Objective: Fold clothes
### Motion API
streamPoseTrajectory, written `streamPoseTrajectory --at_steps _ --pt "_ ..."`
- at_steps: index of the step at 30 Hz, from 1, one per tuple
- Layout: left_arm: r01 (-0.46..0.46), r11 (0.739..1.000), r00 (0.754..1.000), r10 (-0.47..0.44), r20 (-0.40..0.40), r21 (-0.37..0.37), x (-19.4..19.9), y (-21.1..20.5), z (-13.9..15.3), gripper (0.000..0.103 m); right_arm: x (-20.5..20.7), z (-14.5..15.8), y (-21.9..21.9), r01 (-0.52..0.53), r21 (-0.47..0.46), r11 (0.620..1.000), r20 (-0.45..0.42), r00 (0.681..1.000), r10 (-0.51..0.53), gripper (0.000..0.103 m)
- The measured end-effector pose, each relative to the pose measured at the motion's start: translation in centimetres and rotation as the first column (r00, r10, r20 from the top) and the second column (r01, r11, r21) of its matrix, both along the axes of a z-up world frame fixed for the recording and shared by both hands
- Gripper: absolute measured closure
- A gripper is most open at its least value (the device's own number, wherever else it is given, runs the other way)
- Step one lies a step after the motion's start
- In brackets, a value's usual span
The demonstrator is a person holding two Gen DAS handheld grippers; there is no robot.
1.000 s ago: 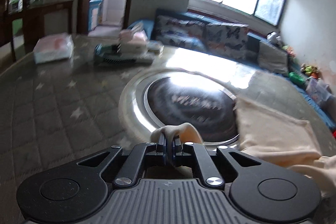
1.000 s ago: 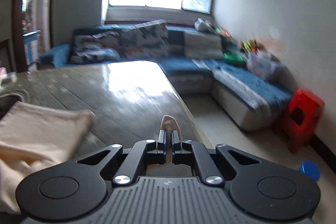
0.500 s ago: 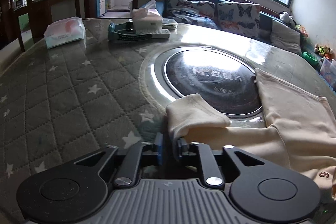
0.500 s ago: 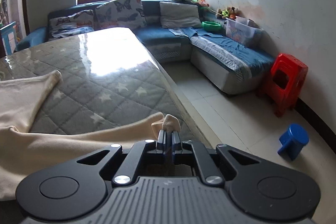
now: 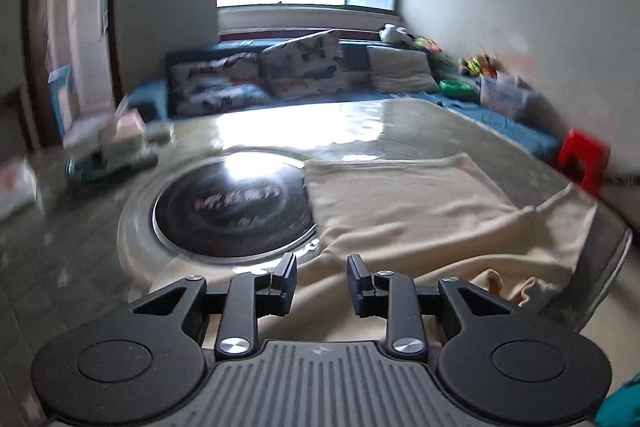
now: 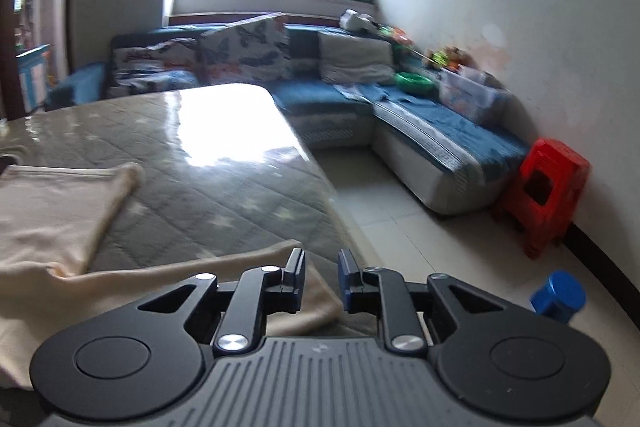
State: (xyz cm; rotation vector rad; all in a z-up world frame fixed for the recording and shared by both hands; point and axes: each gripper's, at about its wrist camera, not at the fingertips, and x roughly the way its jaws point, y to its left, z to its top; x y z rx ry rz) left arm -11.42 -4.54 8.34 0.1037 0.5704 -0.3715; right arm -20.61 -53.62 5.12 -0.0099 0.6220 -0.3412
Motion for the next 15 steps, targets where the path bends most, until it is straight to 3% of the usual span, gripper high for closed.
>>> streamPoseTrajectory --at_steps 4,8,10,15 --pt "0.113 0.991 0.990 -0.118 -0.072 -0.067 0.5 -2.2 -0.4 0.065 0.4 0.6 1.8 -0.102 0.042 0.994 -0.001 0.995 0.102 0.078" --pt "0.228 0.972 0.968 -0.232 -0.096 -0.056 0.4 -5.7 -1.6 0.061 1.5 0.3 5.0 -0.247 0.085 0.965 -0.026 0.968 0.250 0.077" --pt "0.272 0.961 0.956 -0.275 -0.104 -0.044 0.5 -7.2 -2.2 0.054 2.1 0.1 6.9 -0.325 0.102 0.940 -0.039 0.943 0.330 0.077" --pt "0.330 0.944 0.939 -0.326 -0.105 0.022 0.8 -9.6 -3.5 0.055 2.8 0.2 11.6 -0.516 0.130 0.847 -0.058 0.849 0.525 0.076"
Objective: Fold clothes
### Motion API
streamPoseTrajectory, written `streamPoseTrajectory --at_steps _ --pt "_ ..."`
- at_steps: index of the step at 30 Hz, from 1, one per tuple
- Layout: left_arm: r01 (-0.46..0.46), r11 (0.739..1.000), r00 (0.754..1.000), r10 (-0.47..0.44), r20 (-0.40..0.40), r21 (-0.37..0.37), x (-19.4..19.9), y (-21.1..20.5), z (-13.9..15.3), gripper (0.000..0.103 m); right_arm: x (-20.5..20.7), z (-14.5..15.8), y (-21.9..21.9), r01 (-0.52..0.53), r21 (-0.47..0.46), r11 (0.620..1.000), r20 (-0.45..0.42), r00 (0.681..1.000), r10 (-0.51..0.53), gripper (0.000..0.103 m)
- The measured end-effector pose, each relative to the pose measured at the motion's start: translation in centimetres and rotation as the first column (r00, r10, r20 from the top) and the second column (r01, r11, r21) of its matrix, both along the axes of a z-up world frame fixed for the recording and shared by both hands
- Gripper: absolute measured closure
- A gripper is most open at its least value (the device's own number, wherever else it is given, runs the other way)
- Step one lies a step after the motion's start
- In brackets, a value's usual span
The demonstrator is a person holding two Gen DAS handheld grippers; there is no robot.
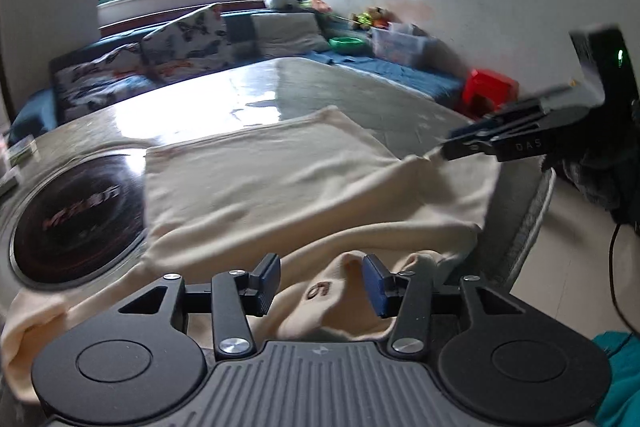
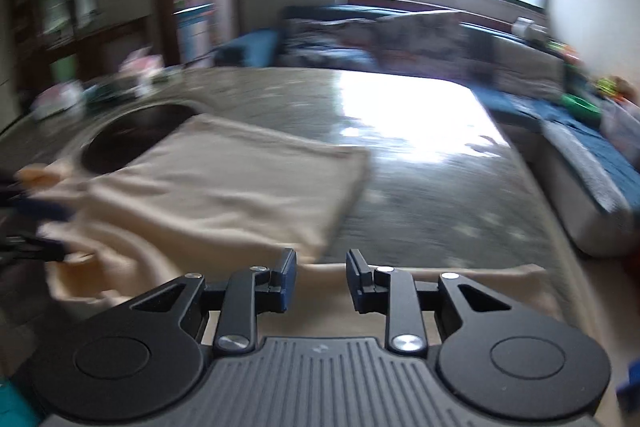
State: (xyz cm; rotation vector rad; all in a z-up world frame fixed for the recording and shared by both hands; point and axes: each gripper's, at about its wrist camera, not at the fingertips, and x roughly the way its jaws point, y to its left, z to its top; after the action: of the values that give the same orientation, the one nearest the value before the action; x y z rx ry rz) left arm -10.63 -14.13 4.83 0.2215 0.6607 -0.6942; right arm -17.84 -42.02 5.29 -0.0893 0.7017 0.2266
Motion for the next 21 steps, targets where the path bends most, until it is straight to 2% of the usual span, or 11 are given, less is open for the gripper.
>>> streamPoseTrajectory --at_steps 2,4,5,6,10,13,16,19,21 --pt "0.018 1.000 1.000 -0.018 0.002 0.021 0.2 -0.5 -0.6 0.056 0.0 0.0 1.6 -0.074 0.012 0.997 -0.009 0.997 0.074 0.076" --pt "0.026 0.999 1.000 -0.026 -0.002 0.044 0.5 -0.9 -1.4 0.071 -0.3 0.3 3.2 -0.144 0.018 0.989 -0.019 0.989 0.145 0.075" --pt "0.024 0.998 1.000 -0.024 -0.005 0.051 0.5 -0.9 -1.6 0.085 -0.5 0.3 4.0 -0.177 0.019 0.984 -0.025 0.984 0.177 0.073" --pt "0.022 0.998 1.000 -0.021 -0.007 0.057 0.5 -0.9 -1.9 0.093 -0.7 0.2 4.6 -0.208 0.019 0.978 -0.030 0.978 0.209 0.072" --pt "0.038 0.998 0.999 -0.038 0.006 0.043 -0.4 -0.5 -1.5 0.097 -1.5 -0.1 6.7 -0.296 0.010 0.955 -0.047 0.954 0.296 0.070" --pt "0.099 0.995 0.994 -0.099 0.040 0.022 -2.2 0.4 -0.2 0.097 -2.2 0.0 7.7 -0.343 0.008 0.939 -0.057 0.937 0.343 0.070" --pt "0.153 0.984 0.984 -0.160 0.076 0.092 -3.7 0.8 -0.7 0.097 -2.8 0.3 7.9 -0.384 0.030 0.923 -0.071 0.920 0.385 0.070" --pt "0.163 0.980 0.986 -0.165 0.014 0.112 -3.3 0.8 -2.2 0.097 -2.9 -0.4 8.2 -0.416 0.059 0.907 -0.113 0.900 0.420 0.070" --pt "0.168 0.980 0.985 -0.170 0.005 0.102 -3.1 0.9 -2.5 0.095 -2.9 -1.5 8.7 -0.425 0.052 0.904 -0.147 0.892 0.428 0.070"
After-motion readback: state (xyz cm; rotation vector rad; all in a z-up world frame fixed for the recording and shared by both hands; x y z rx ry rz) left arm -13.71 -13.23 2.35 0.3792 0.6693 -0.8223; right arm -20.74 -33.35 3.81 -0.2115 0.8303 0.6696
